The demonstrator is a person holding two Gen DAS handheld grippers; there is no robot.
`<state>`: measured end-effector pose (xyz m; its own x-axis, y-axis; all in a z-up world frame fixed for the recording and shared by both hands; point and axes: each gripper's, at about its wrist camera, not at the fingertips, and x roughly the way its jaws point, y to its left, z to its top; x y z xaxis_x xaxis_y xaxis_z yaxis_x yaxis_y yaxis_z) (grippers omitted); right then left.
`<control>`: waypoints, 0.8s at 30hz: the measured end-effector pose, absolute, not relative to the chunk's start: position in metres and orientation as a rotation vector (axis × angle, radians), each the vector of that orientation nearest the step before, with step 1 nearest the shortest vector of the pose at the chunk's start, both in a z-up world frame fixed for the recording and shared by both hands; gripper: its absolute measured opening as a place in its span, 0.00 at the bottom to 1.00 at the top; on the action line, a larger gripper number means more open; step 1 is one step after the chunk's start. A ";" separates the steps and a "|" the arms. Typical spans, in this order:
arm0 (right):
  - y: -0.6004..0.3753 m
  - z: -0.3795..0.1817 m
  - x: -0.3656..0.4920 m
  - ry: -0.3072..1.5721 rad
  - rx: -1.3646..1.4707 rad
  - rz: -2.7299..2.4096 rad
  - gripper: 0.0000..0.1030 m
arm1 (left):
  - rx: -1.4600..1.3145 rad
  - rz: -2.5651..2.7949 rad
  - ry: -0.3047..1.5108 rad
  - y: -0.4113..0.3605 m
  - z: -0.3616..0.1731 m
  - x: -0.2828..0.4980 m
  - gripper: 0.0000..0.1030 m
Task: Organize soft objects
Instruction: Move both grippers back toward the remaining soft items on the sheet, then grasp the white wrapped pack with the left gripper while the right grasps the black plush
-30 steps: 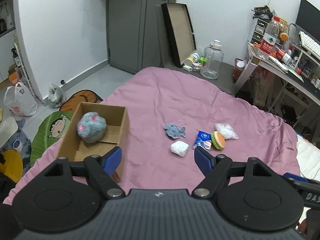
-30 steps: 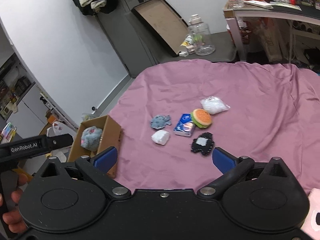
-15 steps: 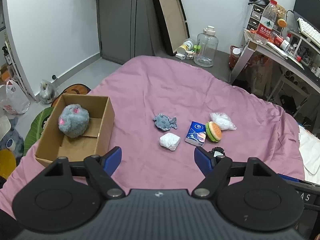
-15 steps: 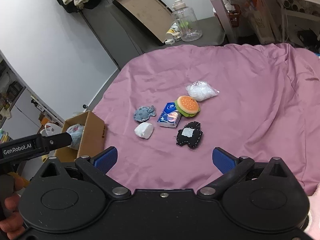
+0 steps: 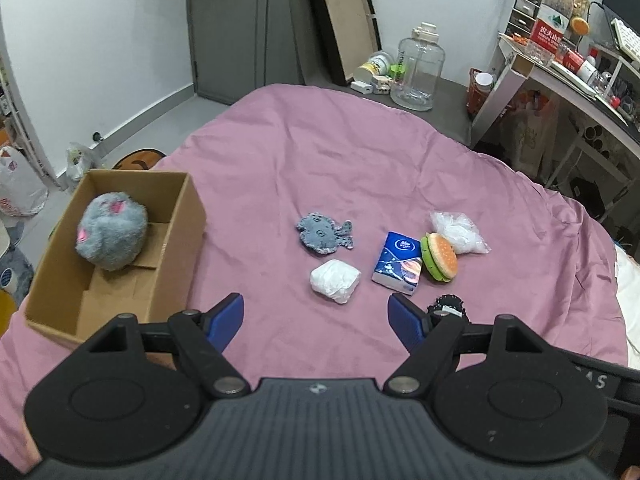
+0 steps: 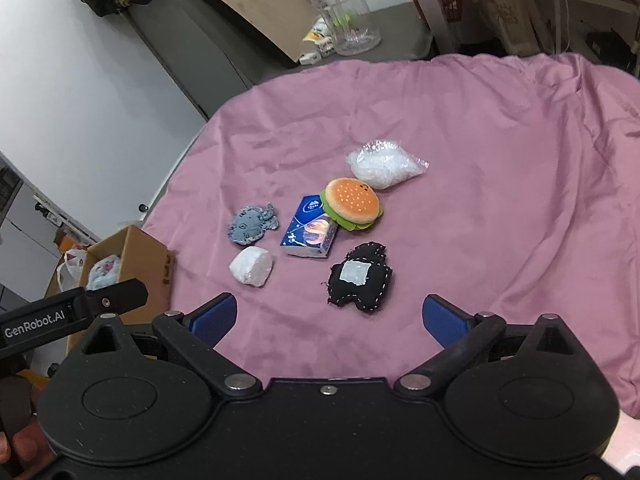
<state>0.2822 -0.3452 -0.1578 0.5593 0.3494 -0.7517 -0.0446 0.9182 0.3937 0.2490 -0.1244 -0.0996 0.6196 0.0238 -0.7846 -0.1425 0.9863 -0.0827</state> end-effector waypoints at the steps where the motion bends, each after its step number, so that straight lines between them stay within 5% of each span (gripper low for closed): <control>1: -0.345 -0.161 0.286 0.961 0.352 0.234 0.96 | -0.145 0.093 0.902 -0.124 -0.103 0.253 0.76; 24: -0.333 -0.220 0.326 1.046 0.391 0.103 0.80 | -0.185 0.029 1.001 -0.126 -0.189 0.324 0.70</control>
<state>0.3257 -0.3327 -0.2204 0.5030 0.2667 -0.8221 0.1016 0.9264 0.3627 0.3240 -0.1259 -0.1893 0.5401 -0.0604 -0.8394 -0.1095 0.9839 -0.1412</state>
